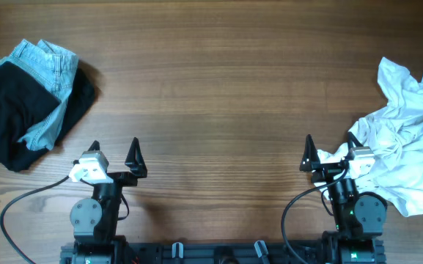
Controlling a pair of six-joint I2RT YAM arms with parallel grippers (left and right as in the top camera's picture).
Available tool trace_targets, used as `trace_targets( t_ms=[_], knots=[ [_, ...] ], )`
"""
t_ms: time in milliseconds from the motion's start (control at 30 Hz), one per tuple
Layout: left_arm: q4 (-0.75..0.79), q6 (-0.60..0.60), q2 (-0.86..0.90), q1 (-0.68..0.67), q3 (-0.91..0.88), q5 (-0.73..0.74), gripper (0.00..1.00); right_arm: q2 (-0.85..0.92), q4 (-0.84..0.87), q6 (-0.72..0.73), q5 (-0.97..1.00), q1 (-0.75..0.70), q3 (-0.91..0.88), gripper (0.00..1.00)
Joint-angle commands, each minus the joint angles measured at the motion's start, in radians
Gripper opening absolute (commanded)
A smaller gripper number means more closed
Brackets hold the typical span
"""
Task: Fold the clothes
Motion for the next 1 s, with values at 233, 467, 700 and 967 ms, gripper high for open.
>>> trace_targets(
  t_ms=[233, 467, 700, 967],
  knots=[
    [0.005, 0.006, -0.011, 0.004, -0.010, 0.031, 1.00, -0.005, 0.005, 0.006, 0.018, 0.002, 0.000, 1.00],
    [0.005, 0.006, -0.011, 0.004, -0.010, 0.031, 1.00, -0.005, 0.005, 0.006, 0.018, 0.002, 0.000, 1.00],
    [0.005, 0.006, -0.011, 0.004, -0.010, 0.031, 1.00, -0.005, 0.005, 0.006, 0.018, 0.002, 0.000, 1.00],
    [0.005, 0.006, -0.011, 0.004, -0.010, 0.031, 1.00, -0.005, 0.005, 0.006, 0.018, 0.002, 0.000, 1.00]
  ],
)
